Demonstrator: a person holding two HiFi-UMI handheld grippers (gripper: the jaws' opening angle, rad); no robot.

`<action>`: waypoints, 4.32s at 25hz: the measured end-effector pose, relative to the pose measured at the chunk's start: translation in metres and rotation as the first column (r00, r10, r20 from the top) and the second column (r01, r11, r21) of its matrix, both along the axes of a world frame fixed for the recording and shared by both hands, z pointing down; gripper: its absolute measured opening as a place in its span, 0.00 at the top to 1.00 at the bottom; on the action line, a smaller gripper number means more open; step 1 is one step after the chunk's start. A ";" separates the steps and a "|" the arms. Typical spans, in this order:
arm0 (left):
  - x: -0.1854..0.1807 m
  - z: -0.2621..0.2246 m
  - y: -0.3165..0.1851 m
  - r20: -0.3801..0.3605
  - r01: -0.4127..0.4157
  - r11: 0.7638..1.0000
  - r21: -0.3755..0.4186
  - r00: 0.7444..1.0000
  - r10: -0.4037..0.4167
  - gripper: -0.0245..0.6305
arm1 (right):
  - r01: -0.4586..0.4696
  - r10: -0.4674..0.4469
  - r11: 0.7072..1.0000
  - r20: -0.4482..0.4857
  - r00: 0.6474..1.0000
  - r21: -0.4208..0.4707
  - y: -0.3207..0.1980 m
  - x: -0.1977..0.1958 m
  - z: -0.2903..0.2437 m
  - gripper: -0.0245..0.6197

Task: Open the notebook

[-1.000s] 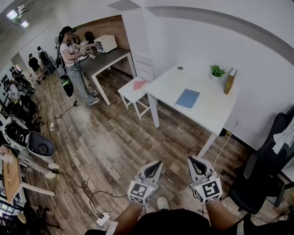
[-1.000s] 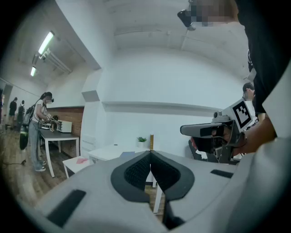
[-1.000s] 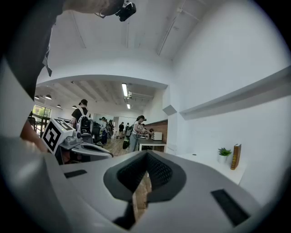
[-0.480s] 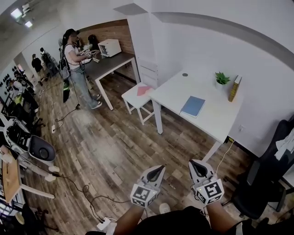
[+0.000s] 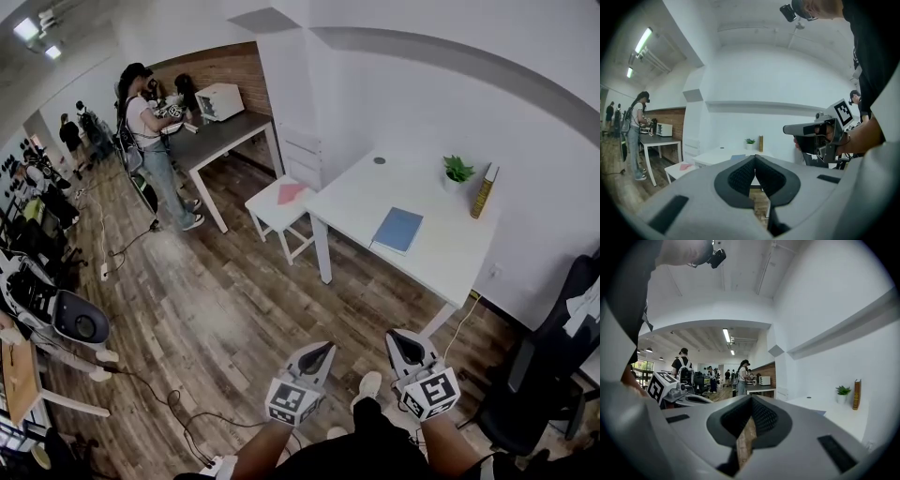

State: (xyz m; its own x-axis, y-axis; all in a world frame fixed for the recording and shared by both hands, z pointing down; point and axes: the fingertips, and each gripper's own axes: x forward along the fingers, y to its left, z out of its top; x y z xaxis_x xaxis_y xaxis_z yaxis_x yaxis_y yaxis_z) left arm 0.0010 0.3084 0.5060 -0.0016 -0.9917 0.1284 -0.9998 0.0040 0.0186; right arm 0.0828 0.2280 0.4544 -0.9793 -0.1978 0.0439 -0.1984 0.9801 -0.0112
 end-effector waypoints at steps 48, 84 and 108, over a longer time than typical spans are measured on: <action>-0.161 0.039 -0.403 0.061 -0.361 0.916 -0.175 0.925 0.376 0.95 | -0.353 0.351 0.935 -0.059 0.934 -0.028 -0.363 -0.136 0.007 0.96; -0.078 0.235 -0.497 0.386 -0.473 0.488 -0.734 0.301 0.872 0.78 | -0.623 0.612 0.782 -0.188 0.768 0.003 -0.420 -0.077 0.051 0.96; -0.062 0.261 -0.491 0.297 -0.453 0.376 -0.808 0.237 0.925 0.77 | -0.597 0.582 0.802 -0.201 0.788 -0.022 -0.419 -0.065 0.061 0.96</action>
State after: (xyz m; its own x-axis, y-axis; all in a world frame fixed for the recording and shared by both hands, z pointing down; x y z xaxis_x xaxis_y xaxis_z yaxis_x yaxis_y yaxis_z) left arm -0.0614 -0.1827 0.7669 0.3388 -0.3671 0.8663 -0.2552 -0.9221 -0.2909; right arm 0.0174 -0.1915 0.5154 -0.6471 -0.7222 0.2443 -0.7435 0.6686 0.0070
